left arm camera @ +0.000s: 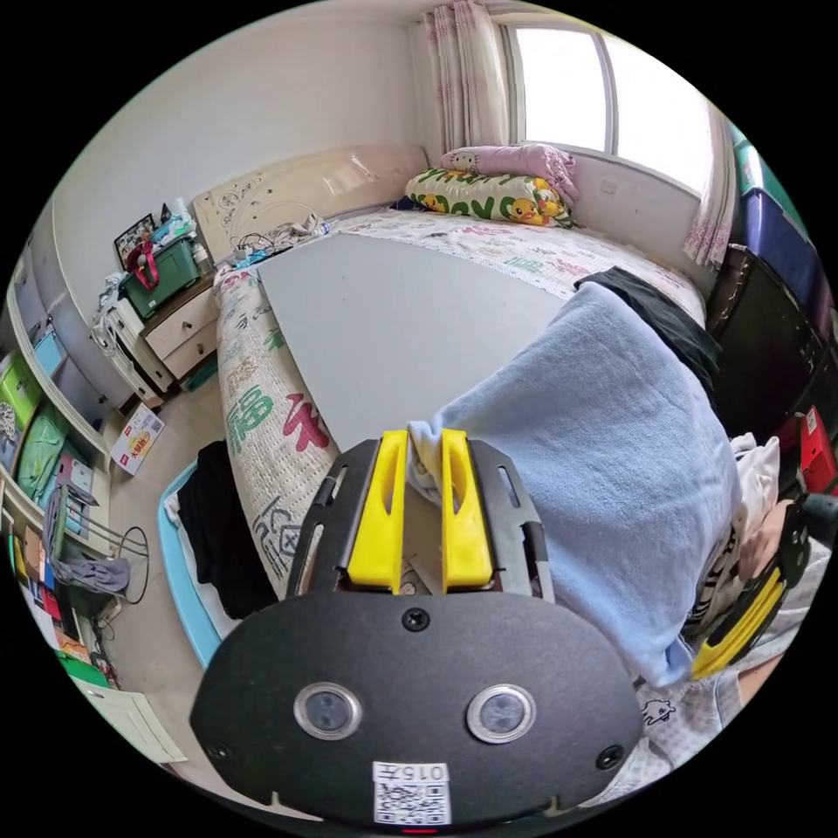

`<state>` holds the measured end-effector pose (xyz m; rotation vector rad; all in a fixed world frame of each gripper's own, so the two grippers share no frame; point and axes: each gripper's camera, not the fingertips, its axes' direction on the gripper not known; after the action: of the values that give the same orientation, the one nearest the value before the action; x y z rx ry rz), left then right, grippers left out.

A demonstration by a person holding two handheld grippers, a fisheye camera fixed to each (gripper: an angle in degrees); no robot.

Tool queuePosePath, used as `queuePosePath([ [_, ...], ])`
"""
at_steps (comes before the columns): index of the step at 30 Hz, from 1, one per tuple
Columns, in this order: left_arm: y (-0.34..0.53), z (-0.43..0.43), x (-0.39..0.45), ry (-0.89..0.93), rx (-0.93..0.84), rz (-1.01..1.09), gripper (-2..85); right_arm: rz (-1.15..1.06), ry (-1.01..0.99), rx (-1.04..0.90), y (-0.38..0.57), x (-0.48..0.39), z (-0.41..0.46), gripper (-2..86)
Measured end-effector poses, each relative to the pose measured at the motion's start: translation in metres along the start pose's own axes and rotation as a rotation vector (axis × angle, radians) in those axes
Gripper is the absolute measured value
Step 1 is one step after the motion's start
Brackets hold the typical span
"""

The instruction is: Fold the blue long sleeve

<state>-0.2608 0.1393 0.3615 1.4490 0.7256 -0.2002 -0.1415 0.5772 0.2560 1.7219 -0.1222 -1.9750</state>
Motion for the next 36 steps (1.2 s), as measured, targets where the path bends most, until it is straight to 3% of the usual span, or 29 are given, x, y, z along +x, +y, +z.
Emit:
queuePosePath([
  [4,0.016,0.003,0.021,-0.012,0.002,0.013,6.6,0.038,0.077,0.058,-0.004,0.003,-0.008,5.4],
  [9,0.04,0.009,0.032,0.022,0.012,0.0,6.6,0.064,0.106,-0.135,-0.013,0.012,0.053,5.5],
  [11,0.053,0.013,0.037,0.036,0.014,-0.007,6.6,0.074,0.206,-0.132,-0.018,0.012,0.067,0.5],
  [15,0.074,0.019,0.045,0.04,0.019,-0.005,6.7,0.012,0.218,-0.145,-0.029,0.009,0.066,-0.1],
  [18,0.097,0.019,0.044,0.074,0.058,-0.015,7.2,0.016,0.101,-0.171,-0.043,0.019,0.047,3.4],
  [20,0.122,0.014,0.024,0.176,0.142,-0.098,8.2,0.08,-0.06,-0.089,-0.055,0.039,0.003,6.0],
  [22,0.148,0.01,0.001,0.274,0.226,-0.188,8.9,0.14,-0.079,0.021,-0.062,0.058,-0.041,6.4],
  [24,0.176,0.009,-0.024,0.349,0.294,-0.277,9.8,0.194,0.019,0.116,-0.067,0.077,-0.085,6.6],
  [26,0.215,0.018,-0.051,0.398,0.344,-0.373,12.1,0.27,0.296,0.174,-0.068,0.106,-0.126,6.6],
  [29,0.254,0.046,-0.077,0.462,0.336,-0.498,17.5,0.418,0.524,0.126,-0.063,0.155,-0.142,6.2],
  [36,0.284,0.127,-0.08,0.59,0.142,-0.529,21.6,0.534,0.355,0.119,-0.082,0.228,-0.124,5.9],
])
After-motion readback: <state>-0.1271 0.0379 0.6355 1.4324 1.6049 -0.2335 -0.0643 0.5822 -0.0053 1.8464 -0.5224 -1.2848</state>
